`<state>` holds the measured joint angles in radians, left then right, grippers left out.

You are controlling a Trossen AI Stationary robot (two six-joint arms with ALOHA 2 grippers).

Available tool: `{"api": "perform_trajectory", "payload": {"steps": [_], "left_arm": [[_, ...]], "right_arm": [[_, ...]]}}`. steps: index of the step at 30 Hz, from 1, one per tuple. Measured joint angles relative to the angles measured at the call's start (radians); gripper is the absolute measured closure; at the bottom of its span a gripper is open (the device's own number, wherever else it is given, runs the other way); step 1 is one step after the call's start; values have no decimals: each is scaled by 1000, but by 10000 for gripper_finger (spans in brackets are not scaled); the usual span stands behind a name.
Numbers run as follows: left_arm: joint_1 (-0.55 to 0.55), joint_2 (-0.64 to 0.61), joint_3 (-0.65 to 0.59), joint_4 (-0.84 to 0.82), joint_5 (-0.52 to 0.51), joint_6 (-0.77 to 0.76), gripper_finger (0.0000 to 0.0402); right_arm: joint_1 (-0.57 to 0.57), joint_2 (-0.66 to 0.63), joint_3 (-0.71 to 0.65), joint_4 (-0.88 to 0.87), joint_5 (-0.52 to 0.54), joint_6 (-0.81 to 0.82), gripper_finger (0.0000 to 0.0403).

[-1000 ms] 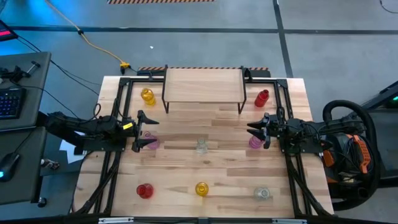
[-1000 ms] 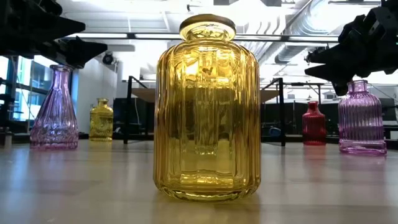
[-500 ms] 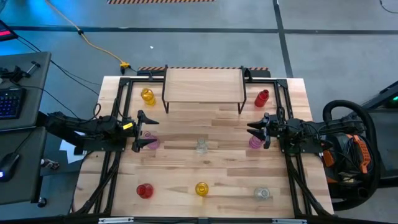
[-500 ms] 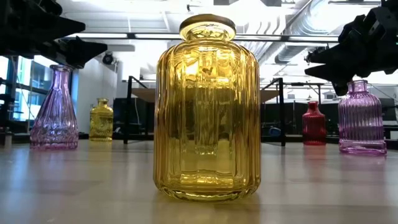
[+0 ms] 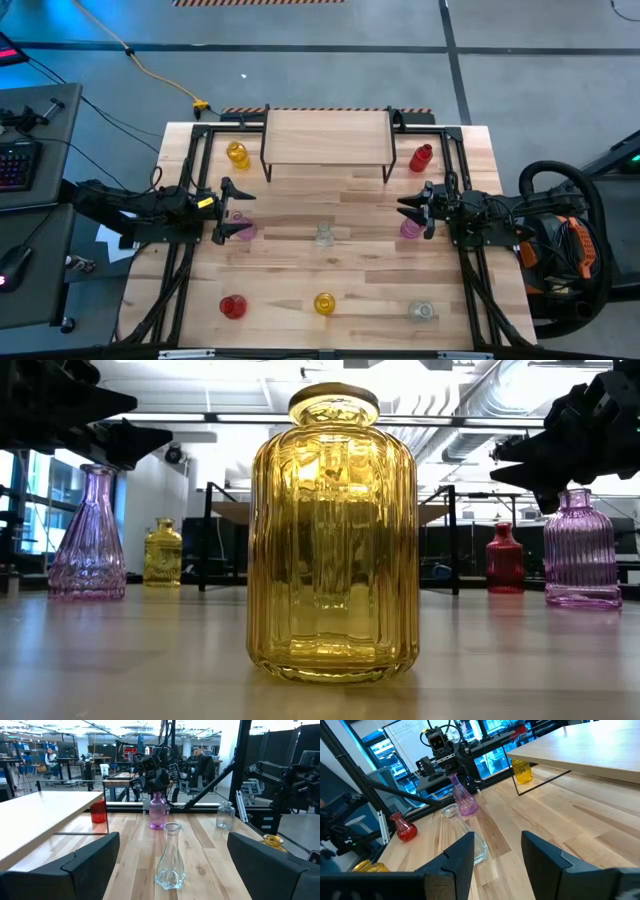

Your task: Sort vases onto shelf

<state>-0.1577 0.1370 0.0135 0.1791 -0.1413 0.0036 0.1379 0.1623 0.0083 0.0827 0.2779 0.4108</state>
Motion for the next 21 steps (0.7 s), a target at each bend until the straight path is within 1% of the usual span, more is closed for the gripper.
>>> {"api": "perform_trajectory", "payload": {"steps": [15, 21], "left_arm": [[0, 0, 0, 0, 0, -1, 39], [0, 0, 0, -1, 0, -47, 39]], "right_arm": [[0, 0, 0, 0, 0, 0, 256], [0, 0, 0, 0, 0, -19, 256]]}}
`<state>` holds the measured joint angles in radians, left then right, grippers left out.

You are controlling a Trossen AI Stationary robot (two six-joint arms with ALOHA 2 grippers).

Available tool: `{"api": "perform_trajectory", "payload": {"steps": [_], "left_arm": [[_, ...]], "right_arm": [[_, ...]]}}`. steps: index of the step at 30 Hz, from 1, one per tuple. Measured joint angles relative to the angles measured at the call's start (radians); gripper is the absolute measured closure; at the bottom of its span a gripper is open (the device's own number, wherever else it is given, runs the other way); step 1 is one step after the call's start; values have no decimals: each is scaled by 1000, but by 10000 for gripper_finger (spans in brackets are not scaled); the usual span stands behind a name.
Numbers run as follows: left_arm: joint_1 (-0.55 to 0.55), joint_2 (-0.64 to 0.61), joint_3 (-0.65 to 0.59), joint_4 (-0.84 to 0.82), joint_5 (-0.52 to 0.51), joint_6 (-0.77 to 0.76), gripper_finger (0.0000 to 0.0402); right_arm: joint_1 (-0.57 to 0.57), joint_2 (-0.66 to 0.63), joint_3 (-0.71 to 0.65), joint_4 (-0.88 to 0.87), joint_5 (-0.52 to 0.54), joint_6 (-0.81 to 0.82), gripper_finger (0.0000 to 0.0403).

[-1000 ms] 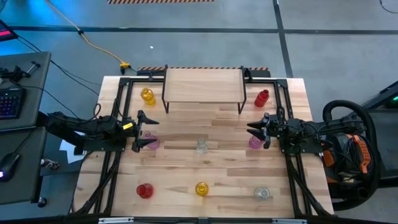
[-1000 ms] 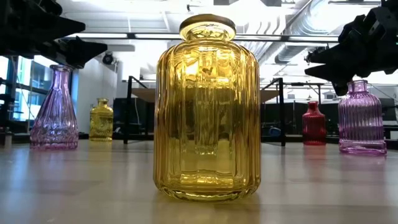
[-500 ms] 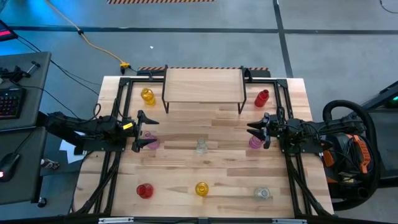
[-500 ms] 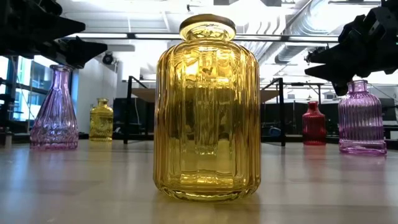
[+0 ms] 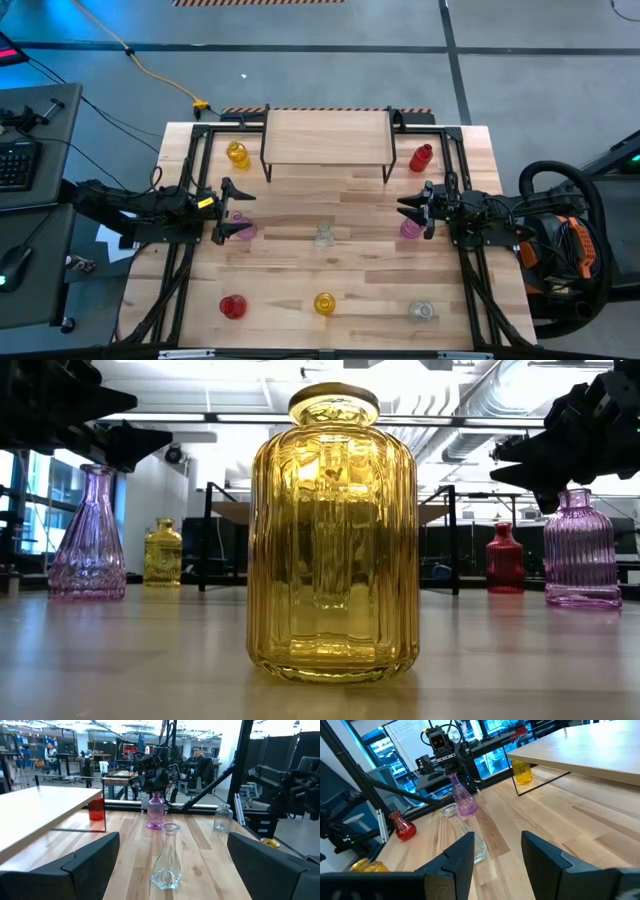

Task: Sort vases onto shelf
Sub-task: Put the top red vase on the shelf

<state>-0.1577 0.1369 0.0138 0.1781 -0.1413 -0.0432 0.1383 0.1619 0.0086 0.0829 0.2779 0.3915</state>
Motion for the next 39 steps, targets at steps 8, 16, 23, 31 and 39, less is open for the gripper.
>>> {"api": "perform_trajectory", "payload": {"steps": [8, 16, 23, 31, 39], "left_arm": [[0, 0, 0, -1, 0, 1, 39], [0, 0, 0, 7, 0, 1, 39], [0, 0, 0, 28, -17, 11, 39], [0, 0, 14, 136, -177, -31, 39], [0, 0, 116, 133, -207, -59, 39]], "right_arm": [[0, 0, 0, 0, 0, -7, 256], [0, 0, 0, 1, 0, 18, 256], [0, 0, 0, 3, 0, 81, 256], [-1, 0, 0, 87, 74, 109, 256], [-1, 0, 50, 209, 253, 133, 256]]}}
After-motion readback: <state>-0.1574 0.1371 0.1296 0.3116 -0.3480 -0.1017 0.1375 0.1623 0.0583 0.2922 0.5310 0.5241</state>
